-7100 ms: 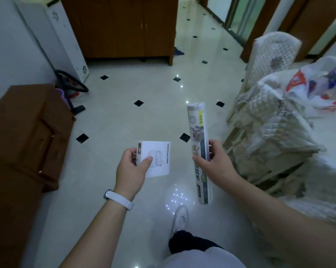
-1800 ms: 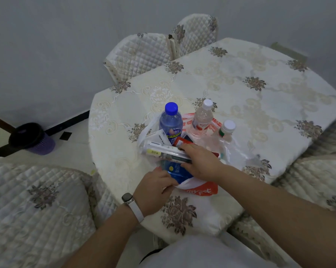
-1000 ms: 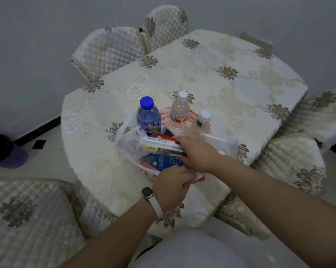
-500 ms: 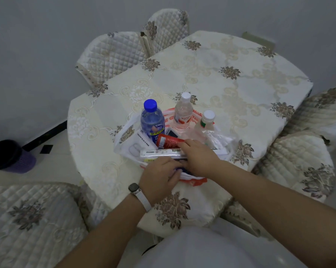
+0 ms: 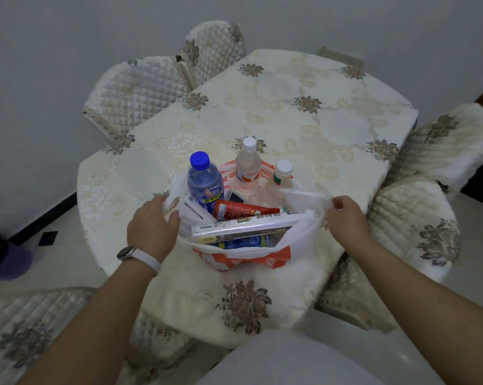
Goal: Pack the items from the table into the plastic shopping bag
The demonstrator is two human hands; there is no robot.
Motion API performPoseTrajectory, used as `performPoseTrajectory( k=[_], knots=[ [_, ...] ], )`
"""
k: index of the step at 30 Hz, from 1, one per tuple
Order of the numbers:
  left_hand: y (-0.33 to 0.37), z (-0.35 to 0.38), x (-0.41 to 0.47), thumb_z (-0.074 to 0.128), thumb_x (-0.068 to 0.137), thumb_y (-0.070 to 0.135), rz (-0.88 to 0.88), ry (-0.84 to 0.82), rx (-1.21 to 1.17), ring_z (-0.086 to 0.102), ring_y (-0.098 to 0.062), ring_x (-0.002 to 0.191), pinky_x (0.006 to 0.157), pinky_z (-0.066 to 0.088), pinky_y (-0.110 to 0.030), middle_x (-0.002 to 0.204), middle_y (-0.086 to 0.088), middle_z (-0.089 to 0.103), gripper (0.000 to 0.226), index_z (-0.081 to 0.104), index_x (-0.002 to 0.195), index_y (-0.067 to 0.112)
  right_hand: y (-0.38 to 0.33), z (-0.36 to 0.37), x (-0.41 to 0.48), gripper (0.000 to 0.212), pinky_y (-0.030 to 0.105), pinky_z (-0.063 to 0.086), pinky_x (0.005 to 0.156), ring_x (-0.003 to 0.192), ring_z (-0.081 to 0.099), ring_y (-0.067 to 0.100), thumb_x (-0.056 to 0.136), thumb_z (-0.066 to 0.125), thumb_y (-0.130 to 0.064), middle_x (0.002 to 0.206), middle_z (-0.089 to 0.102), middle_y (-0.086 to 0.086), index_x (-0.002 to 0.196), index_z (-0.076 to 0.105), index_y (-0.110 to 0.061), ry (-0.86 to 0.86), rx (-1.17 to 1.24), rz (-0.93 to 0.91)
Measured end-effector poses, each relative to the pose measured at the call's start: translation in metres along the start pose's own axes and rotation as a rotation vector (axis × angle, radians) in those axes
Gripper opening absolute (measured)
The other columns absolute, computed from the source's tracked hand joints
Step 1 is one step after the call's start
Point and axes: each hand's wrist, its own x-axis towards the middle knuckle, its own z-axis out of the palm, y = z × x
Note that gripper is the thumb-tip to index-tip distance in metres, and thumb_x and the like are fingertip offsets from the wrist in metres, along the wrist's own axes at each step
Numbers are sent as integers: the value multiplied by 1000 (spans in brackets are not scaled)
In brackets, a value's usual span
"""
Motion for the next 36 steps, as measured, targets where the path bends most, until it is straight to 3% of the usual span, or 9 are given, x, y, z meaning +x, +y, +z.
performPoseTrajectory(
  k=[4, 6, 8, 13, 19, 23, 29, 33, 36],
  knots=[
    [5, 7, -8, 55, 89, 27, 23, -37, -46, 64, -39, 91, 75, 51, -42, 94, -16, 70, 21, 66, 101, 13, 2, 11, -1, 32, 48, 55, 72, 75, 63, 30, 80, 57, -38, 84, 64, 9, 80, 58, -6, -134, 85, 64],
    [8, 9, -10, 56, 91, 24, 27, -41, -79, 64, -38, 90, 74, 49, -41, 93, -16, 70, 18, 67, 99, 13, 2, 17, -7, 29, 41, 51, 65, 63, 58, 23, 85, 64, -35, 68, 58, 2, 69, 54, -13, -177, 36, 14],
    [14, 9, -11, 58, 92, 19, 22, -19, -114, 63, -37, 89, 73, 47, -38, 92, -16, 69, 14, 67, 97, 10, 2, 19, -11, 19, 40, 54, 67, 67, 61, 21, 85, 68, -32, 71, 59, -1, 75, 56, -22, -196, 24, 0],
    [33, -6, -5, 58, 93, 15, -70, 99, -349, 59, -26, 86, 73, 39, -28, 92, -11, 68, 11, 67, 96, 8, 13, 11, -4, 8, 49, 59, 68, 70, 67, 29, 81, 61, -16, 77, 65, 9, 84, 60, -9, -281, -106, -9],
    [61, -34, 11, 56, 94, 17, -98, 228, -546, 54, -17, 74, 66, 35, -23, 80, -1, 60, 4, 59, 91, 16, -20, -24, -3, 11, 25, 37, 49, 61, 57, 19, 88, 55, -19, 71, 59, 3, 83, 56, -8, 37, -48, -118],
    [75, -45, 14, 55, 95, 17, -53, 260, -658, 57, -8, 70, 65, 44, -24, 78, 2, 61, 4, 56, 92, 16, -61, -41, -15, 5, 26, 39, 54, 64, 50, 11, 87, 55, -20, 73, 57, -2, 85, 57, -16, 123, 69, -263],
    [79, -43, -4, 57, 91, 21, 75, 155, -718, 60, -13, 73, 66, 48, -29, 81, -2, 64, 7, 56, 87, 26, -86, -27, -48, 6, 25, 38, 54, 60, 48, 13, 87, 59, -17, 69, 59, -1, 81, 60, -19, -70, 151, -394],
    [83, -42, -17, 63, 91, 10, 195, 31, -613, 57, 3, 71, 66, 45, -14, 80, 13, 64, 30, 56, 80, 37, -92, -9, -56, 10, 20, 35, 52, 60, 52, 17, 91, 58, -23, 69, 61, 1, 84, 62, -16, -170, 49, -433],
    [77, -41, -22, 64, 92, 16, 181, 43, -587, 61, -4, 83, 77, 51, -24, 90, 13, 66, 15, 62, 91, 31, -93, -5, -60, 20, 29, 36, 54, 64, 55, 21, 92, 54, -30, 72, 62, 5, 80, 60, -14, -146, -39, -422]
  ],
)
